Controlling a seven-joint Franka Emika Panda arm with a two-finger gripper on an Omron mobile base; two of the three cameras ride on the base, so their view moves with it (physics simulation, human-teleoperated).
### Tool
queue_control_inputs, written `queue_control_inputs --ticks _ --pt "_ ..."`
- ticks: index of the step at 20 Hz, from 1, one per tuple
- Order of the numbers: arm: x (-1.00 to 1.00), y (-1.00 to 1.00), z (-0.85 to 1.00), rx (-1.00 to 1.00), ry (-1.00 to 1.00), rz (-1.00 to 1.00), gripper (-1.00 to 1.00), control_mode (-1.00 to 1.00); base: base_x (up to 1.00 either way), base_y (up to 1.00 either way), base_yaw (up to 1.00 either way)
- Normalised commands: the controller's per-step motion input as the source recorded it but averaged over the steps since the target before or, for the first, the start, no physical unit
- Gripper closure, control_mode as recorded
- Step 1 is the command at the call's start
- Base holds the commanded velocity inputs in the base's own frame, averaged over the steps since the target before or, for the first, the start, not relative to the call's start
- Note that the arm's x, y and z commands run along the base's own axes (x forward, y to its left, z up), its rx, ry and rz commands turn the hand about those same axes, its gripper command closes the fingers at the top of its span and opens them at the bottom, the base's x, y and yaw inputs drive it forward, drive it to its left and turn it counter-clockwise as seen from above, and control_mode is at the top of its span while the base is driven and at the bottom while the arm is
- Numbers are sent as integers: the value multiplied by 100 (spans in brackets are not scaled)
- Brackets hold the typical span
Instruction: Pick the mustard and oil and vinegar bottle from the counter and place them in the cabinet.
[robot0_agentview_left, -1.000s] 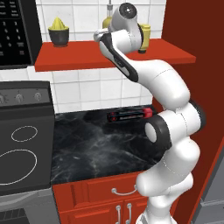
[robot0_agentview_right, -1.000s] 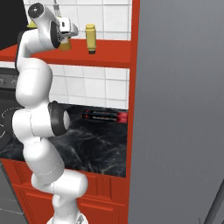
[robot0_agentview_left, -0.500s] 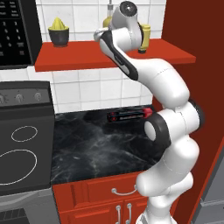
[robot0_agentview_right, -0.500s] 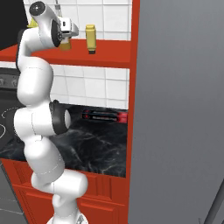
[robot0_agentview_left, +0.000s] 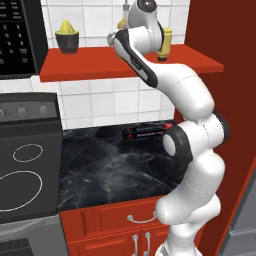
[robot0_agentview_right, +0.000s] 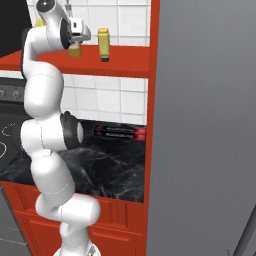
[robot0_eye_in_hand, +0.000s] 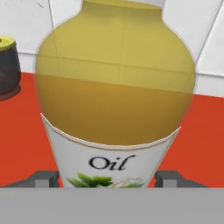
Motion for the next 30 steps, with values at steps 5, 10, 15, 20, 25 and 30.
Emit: queue_control_inputs --ticks 5,10,15,20,25,30 --pt "6 0 -12 0 1 1 100 -100 0 0 0" --pt "0 4 0 0 0 1 100 -100 0 0 0" --pt "-26 8 0 0 0 2 100 -100 0 0 0" --pt "-32 5 -14 0 0 1 100 -100 0 0 0" --pt "-24 4 -30 0 0 0 100 -100 0 0 0" --pt "4 0 -19 -3 0 0 100 -100 0 0 0"
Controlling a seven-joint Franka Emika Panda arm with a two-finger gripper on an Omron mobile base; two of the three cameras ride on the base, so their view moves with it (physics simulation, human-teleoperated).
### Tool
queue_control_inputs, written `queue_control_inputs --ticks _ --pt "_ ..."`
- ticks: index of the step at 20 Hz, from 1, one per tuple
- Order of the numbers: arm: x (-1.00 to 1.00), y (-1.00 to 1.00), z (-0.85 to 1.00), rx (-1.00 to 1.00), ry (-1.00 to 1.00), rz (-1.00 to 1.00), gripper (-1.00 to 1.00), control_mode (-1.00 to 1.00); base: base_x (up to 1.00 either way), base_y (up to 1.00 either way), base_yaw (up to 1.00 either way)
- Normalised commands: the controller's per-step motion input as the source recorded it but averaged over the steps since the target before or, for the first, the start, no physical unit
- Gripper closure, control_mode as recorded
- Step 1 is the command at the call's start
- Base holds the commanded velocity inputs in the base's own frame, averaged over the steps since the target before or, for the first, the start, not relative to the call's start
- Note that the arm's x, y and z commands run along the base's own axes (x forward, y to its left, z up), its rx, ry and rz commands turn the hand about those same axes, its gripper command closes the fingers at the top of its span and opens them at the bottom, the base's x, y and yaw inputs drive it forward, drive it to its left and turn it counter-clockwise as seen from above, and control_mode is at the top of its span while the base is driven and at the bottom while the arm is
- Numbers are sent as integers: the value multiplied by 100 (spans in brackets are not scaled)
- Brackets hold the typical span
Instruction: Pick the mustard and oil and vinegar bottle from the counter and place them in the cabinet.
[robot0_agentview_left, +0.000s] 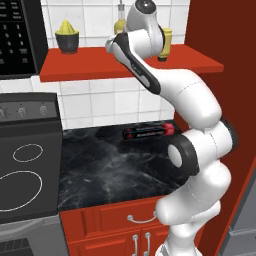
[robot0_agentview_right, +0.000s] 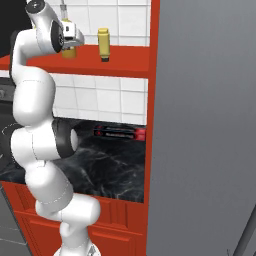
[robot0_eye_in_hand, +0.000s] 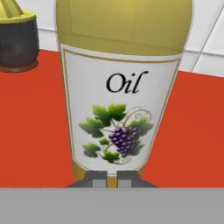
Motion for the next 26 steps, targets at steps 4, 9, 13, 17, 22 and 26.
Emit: queue_control_inputs --ticks 4,9,13,17,22,26 --pt "6 0 -2 -2 0 0 100 -100 0 0 0" --pt "-47 0 0 0 -2 0 100 -100 0 0 0" --pt "-99 1 -1 0 -8 0 100 -100 0 0 0" --pt "-100 1 -15 0 -8 0 100 -100 0 0 0" --pt "-100 0 -30 0 -6 0 100 -100 0 0 0" --pt "-99 0 -38 0 -4 0 100 -100 0 0 0"
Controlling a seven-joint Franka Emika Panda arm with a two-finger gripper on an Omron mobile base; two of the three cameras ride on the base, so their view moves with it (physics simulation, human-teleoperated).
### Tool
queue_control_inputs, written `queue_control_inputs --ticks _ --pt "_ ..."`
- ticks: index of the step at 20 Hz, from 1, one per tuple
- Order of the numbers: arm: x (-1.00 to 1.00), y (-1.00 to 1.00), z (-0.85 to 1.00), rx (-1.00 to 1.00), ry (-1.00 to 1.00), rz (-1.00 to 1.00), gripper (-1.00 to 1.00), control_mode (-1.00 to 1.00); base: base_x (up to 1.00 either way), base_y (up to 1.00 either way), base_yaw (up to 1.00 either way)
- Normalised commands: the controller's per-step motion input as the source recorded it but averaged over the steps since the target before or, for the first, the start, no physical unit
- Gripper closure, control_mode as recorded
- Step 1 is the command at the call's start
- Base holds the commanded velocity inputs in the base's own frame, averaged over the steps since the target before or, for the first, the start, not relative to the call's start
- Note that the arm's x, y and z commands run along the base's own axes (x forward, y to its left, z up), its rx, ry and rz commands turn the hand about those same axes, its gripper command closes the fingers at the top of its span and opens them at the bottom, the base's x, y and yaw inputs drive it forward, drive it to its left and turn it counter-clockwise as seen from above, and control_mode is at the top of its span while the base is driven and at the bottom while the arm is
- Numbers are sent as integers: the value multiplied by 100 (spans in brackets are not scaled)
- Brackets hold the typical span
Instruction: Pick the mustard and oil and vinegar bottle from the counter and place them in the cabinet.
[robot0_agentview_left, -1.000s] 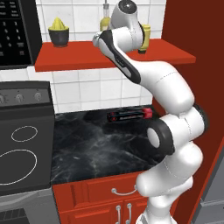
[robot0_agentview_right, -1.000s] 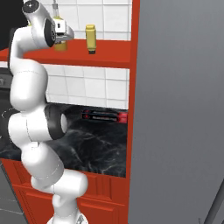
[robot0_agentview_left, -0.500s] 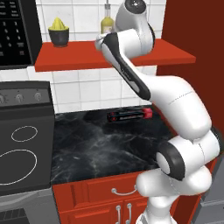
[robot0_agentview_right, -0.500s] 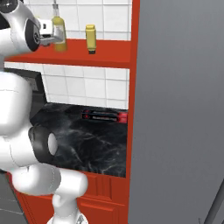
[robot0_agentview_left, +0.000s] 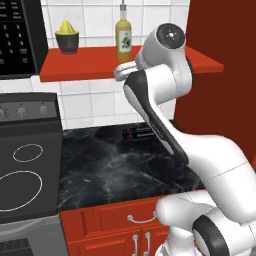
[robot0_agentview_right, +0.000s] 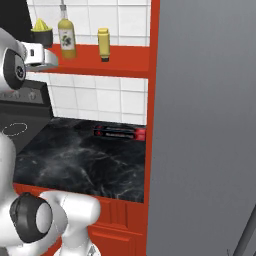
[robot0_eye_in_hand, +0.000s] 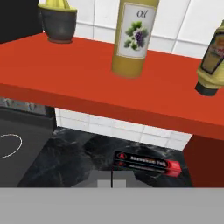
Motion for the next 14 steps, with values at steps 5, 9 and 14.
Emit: queue_control_inputs --ticks 5,9,14 --pt "-92 0 -49 0 -2 0 100 -100 0 0 0" --pt "-81 0 -63 0 0 0 100 -100 0 0 0" --pt "-66 0 -73 1 0 0 100 -100 0 0 0"
